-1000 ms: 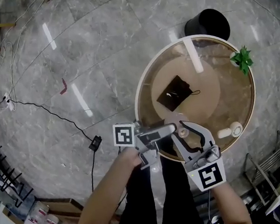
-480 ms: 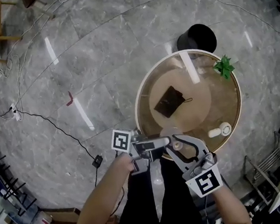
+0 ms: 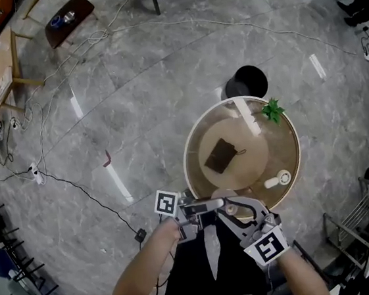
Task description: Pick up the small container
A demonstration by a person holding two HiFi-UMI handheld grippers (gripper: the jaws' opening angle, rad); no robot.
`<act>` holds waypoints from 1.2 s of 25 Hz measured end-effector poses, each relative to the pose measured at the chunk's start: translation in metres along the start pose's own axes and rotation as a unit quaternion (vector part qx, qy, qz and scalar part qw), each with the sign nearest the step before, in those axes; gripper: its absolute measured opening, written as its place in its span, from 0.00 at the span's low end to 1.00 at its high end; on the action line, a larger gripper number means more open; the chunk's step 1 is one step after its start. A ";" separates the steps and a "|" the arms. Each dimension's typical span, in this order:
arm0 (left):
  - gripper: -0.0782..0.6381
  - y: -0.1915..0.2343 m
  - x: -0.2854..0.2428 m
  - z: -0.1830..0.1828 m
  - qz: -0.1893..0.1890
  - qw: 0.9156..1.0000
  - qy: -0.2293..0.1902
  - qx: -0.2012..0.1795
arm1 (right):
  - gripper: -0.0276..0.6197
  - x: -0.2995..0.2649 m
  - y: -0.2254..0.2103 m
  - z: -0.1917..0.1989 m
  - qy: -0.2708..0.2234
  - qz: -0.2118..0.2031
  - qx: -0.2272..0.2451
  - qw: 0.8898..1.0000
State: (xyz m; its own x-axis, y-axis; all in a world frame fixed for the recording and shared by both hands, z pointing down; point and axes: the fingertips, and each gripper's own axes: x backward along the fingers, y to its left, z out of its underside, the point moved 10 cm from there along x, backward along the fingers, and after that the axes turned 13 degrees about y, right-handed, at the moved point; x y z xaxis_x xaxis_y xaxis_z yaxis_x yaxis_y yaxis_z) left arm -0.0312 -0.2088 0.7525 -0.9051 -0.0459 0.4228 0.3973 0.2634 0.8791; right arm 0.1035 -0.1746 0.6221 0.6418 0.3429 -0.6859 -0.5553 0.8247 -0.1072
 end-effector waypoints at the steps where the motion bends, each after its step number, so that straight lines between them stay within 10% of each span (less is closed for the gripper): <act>1: 0.53 -0.010 -0.003 0.004 -0.003 1.000 0.001 -0.003 | 0.26 0.008 0.003 -0.008 -0.005 0.003 0.000 1.000; 15: 0.52 -0.132 -0.032 0.062 -0.004 0.999 -0.039 -0.008 | 0.26 0.083 0.052 -0.107 -0.039 0.022 -0.009 0.999; 30: 0.52 -0.204 -0.085 0.146 -0.009 0.999 0.030 0.013 | 0.26 0.186 0.136 -0.146 -0.067 0.089 -0.025 0.993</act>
State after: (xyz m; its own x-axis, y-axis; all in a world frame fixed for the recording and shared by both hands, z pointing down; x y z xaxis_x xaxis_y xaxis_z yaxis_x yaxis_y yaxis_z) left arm -0.0577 -0.1175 0.5054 -0.9009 -0.1081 0.4204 0.3768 0.2863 0.8810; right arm 0.0701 -0.0642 0.3749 0.5936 0.5409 -0.5959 -0.6898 0.7234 -0.0305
